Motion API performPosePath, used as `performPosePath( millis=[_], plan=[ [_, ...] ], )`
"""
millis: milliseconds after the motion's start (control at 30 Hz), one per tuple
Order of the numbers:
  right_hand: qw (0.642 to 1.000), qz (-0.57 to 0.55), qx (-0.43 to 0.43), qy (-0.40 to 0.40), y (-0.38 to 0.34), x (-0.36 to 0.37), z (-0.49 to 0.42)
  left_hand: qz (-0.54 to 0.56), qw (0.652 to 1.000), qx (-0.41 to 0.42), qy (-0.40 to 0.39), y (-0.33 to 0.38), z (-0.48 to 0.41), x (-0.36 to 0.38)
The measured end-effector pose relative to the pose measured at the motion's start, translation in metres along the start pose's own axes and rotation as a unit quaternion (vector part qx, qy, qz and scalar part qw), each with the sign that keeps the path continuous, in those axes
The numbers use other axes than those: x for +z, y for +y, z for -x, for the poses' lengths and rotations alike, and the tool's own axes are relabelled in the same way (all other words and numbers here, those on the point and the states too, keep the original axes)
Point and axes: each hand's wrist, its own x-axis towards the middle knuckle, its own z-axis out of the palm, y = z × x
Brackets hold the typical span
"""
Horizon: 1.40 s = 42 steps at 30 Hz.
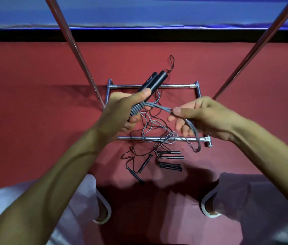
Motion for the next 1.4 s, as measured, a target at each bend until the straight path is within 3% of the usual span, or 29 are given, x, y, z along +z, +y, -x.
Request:
performPosePath(
  millis=[67,133,200,267,300,367,433,500,567,600,633,667,733,767,833,900,1033,1167,1400],
  plan=[
    [0.985,-0.119,0.118,-0.047,-0.003,-0.005,-0.002,-0.019,1.0,0.015,0.02,-0.003,-0.002,0.003],
    [0.984,-0.114,0.127,-0.044,-0.003,-0.007,-0.006,-0.032,0.998,0.027,0.036,-0.005,-0.004,0.005],
    [0.997,-0.053,0.056,-0.012,0.0,-0.005,-0.009,-0.035,0.998,0.031,0.047,-0.006,-0.007,0.006],
    [0.994,0.057,-0.089,0.031,0.006,-0.003,-0.01,-0.026,0.998,0.01,0.064,-0.006,-0.009,0.007],
    [0.968,0.167,-0.175,0.061,0.008,-0.003,-0.01,-0.019,0.998,-0.004,0.067,-0.005,-0.009,0.007],
    [0.851,0.41,-0.301,0.127,0.014,-0.003,-0.008,-0.01,0.997,-0.031,0.068,-0.004,-0.009,0.007],
    [0.758,0.512,-0.369,0.165,0.02,-0.004,-0.01,-0.008,0.996,-0.059,0.062,-0.005,-0.01,0.006],
    [0.725,0.525,-0.402,0.19,0.021,-0.006,-0.011,0.0,0.995,-0.081,0.05,-0.006,-0.011,0.004],
    [0.707,0.557,-0.382,0.209,0.018,-0.012,-0.01,0.011,0.996,-0.083,0.031,-0.005,-0.011,0.003],
    [0.714,0.57,-0.353,0.203,0.017,-0.012,-0.009,0.014,0.996,-0.081,0.022,-0.004,-0.01,0.003],
    [0.75,0.556,-0.312,0.179,0.015,-0.01,-0.008,0.013,0.997,-0.079,0.015,-0.004,-0.011,0.002],
    [0.817,0.497,-0.256,0.14,0.013,-0.006,-0.007,0.014,0.997,-0.078,0.011,-0.004,-0.011,0.001],
    [0.963,0.243,-0.108,0.048,0.007,-0.001,-0.006,0.036,0.995,-0.087,-0.011,-0.007,-0.012,-0.001],
    [0.995,0.097,-0.029,0.008,0.001,0.0,-0.003,0.057,0.993,-0.097,-0.033,-0.007,-0.012,-0.002],
    [0.992,-0.091,0.074,-0.049,-0.007,-0.006,0.002,0.076,0.991,-0.094,-0.063,-0.007,-0.011,-0.003],
    [0.978,-0.153,0.104,-0.094,-0.011,-0.01,0.005,0.038,0.997,-0.056,-0.046,-0.006,-0.009,0.0],
    [0.986,-0.081,0.09,-0.115,-0.007,-0.011,0.007,-0.053,0.999,-0.002,-0.01,-0.013,-0.009,0.011],
    [0.993,-0.031,0.087,-0.069,-0.009,-0.008,-0.002,-0.167,0.985,0.032,-0.009,-0.026,-0.016,0.005],
    [0.97,-0.133,0.2,-0.032,0.003,-0.012,-0.009,-0.366,0.927,0.068,-0.056,-0.041,-0.022,0.01]
  ],
)
